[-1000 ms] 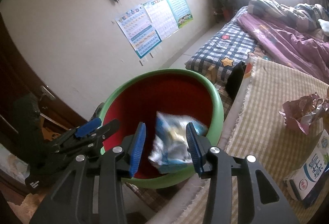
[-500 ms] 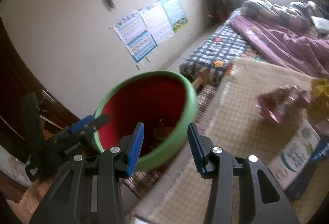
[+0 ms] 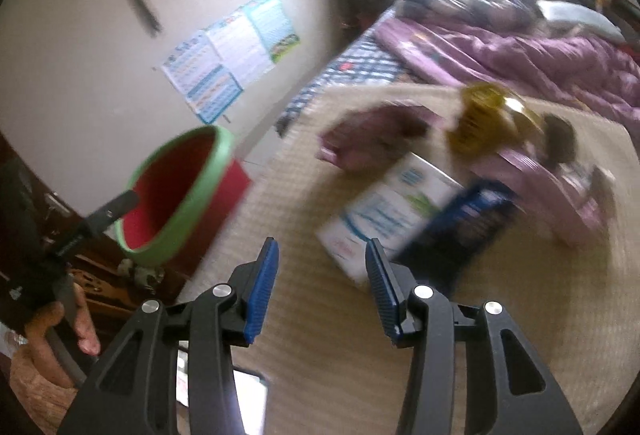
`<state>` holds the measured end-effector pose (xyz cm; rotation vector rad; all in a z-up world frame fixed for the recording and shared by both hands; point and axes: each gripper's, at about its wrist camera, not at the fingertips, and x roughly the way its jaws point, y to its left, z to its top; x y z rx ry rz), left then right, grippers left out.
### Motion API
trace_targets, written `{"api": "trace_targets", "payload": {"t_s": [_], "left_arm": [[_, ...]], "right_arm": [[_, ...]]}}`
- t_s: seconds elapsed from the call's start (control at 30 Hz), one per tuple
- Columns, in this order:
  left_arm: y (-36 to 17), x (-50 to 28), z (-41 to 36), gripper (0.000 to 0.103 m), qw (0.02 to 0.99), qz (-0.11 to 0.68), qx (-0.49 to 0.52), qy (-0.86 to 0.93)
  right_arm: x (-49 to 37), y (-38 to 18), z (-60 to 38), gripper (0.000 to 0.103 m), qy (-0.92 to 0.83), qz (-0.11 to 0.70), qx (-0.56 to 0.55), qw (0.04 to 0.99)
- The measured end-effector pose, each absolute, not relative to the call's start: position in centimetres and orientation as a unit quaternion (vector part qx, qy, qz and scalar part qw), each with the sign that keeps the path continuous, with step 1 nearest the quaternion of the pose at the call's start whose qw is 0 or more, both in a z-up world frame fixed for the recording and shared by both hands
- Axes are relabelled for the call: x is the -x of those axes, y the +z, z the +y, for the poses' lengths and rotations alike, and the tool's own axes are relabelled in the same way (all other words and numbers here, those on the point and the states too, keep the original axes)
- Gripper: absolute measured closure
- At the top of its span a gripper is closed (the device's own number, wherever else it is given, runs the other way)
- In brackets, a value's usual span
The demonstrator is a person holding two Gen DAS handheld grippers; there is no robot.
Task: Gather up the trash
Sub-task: 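Move both open tools back over the mat toward the remaining trash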
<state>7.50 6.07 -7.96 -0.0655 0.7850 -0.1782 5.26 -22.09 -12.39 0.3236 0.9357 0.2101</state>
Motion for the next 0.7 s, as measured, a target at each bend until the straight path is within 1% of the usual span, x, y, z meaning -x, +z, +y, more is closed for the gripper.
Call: {"api": "trace_targets", "payload": {"t_s": [0.1,0.23,0.33,0.53,0.7], "left_arm": [[-8.5,-7.0,2.8,0.039,0.912,0.394,0.023,-0.115],[-9.4,-7.3,-3.0,0.039,0.898,0.406,-0.025,-0.170],[-9.9,-7.7,-6.6,0.039,0.889,0.410,-0.037,-0.200],[-12.3,-9.6,-12.2,0.039,0.864,0.447,-0.054,-0.227],[-14.2,-10.8,-14.6,0.039,0.846,0.475,-0.075,-0.230]], "right_arm": [[-3.9,-13.5,-24.3,0.058,0.085,0.458,-0.159,0.870],[-2.5,-15.0,-27.8,0.058,0.071,0.470,-0.178,0.862],[-2.0,-15.5,-30.0,0.058,0.065,0.470,-0.192,0.859],[-1.1,-15.8,-33.4,0.058,0.061,0.462,-0.215,0.858],[-0.5,-16.8,-35.5,0.058,0.059,0.467,-0.241,0.849]]}}
